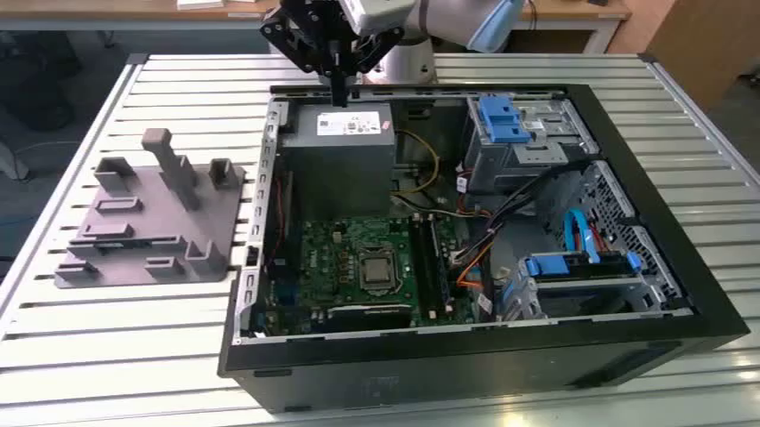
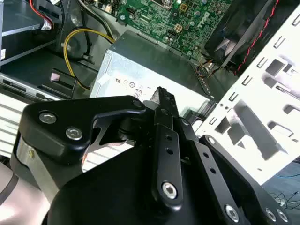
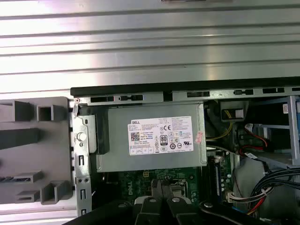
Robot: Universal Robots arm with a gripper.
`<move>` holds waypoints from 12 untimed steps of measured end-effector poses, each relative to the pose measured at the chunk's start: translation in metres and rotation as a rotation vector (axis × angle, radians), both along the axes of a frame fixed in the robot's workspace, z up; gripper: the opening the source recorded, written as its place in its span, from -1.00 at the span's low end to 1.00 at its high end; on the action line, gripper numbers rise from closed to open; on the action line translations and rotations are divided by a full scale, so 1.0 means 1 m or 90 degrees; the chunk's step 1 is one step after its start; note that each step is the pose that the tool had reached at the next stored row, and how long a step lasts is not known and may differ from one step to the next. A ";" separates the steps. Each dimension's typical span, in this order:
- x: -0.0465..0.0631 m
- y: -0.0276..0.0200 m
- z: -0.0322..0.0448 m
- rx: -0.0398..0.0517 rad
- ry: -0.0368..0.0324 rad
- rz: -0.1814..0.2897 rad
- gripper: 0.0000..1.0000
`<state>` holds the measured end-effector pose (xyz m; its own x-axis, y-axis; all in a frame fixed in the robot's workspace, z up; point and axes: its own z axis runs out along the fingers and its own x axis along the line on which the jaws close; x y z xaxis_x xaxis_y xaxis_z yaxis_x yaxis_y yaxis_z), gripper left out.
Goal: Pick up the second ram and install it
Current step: 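Reach for the second ram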
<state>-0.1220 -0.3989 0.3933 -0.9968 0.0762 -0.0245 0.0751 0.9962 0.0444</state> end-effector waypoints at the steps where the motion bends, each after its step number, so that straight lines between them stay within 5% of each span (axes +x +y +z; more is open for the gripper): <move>1: 0.000 0.0000 0.0000 0.0000 0.0000 0.000 -0.80; 7: -0.004 0.0000 0.0001 -0.0001 -0.0001 0.000 -0.80; 12: -0.025 0.0000 0.0000 -0.0001 -0.0018 0.000 -0.80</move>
